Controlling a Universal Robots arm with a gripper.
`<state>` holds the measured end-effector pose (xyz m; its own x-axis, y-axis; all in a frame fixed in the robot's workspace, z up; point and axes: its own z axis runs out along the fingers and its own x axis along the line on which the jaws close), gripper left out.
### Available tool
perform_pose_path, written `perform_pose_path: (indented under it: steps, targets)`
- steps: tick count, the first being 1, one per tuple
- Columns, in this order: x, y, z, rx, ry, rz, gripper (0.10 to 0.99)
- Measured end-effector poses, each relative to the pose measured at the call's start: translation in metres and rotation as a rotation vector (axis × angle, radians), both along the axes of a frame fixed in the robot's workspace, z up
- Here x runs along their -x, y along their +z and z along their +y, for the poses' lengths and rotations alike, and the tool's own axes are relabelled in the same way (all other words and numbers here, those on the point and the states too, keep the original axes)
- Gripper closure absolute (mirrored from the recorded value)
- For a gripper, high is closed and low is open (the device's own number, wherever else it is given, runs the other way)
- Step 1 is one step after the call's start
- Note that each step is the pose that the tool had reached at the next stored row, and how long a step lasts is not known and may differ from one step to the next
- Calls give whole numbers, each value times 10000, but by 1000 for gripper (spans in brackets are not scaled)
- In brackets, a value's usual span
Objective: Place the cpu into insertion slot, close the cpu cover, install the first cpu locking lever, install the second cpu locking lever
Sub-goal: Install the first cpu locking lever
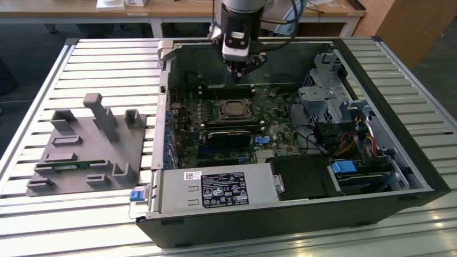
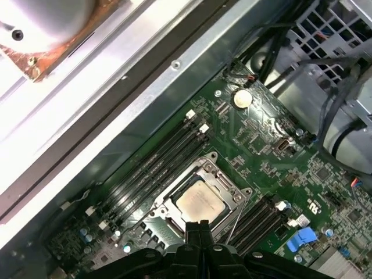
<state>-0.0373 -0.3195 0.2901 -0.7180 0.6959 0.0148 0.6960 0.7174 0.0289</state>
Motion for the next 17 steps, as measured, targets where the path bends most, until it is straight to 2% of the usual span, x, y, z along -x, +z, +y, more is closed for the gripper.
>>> perform_pose_path:
  steps: [10,17]
  targets:
    - [3,-2,0,1,1723,0,980]
    - [3,-3,0,0,2398,0,980]
